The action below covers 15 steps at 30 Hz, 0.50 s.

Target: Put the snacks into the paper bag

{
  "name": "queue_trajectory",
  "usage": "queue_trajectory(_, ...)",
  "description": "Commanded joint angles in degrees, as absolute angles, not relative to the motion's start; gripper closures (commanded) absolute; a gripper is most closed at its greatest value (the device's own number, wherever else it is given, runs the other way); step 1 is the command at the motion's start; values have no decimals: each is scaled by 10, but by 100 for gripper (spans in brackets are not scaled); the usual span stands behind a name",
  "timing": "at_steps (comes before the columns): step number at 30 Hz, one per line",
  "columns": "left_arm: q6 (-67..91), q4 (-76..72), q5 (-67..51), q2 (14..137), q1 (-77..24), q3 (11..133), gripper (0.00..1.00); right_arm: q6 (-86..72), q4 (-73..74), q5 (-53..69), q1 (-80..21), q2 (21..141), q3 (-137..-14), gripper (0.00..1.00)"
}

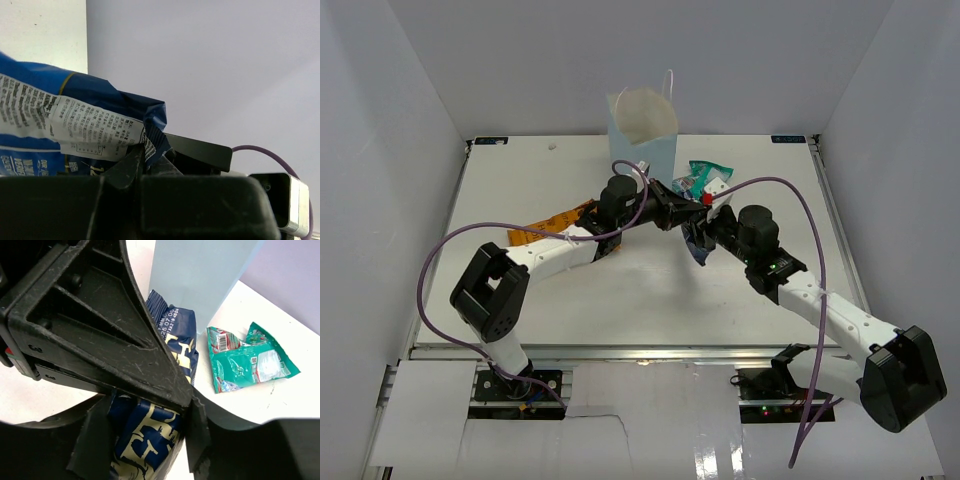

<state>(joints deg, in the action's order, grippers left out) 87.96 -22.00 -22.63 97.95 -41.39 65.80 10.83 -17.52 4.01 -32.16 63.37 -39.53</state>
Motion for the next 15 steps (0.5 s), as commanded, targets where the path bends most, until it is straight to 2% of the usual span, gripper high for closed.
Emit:
queue_trajectory(1, 879, -220, -249, 964, -419, 645, 100, 109, -217, 5, -319, 629, -417, 48)
queue_trajectory(3, 878, -220, -250, 962, -417, 644, 100, 108, -201, 10, -318, 623, -412, 48)
queue_trajectory(6, 876, -221, -250, 956, -412, 641, 100, 109, -178, 17, -318, 615, -406, 39)
queue_trajectory(7, 876, -222, -249, 955, -411, 640, 100, 110, -175, 25, -318, 613, -402, 32)
queue_trajectory(9, 875, -222, -248, 952, -409, 637, 100, 112, -160, 47, -316, 610, -397, 29)
queue_trajectory(11, 874, -223, -250, 951, -407, 637, 100, 115, -152, 60, -315, 607, -395, 29)
queue_trajectory(15, 870, -223, -253, 948, -407, 634, 100, 118, -146, 68, -312, 618, -394, 36)
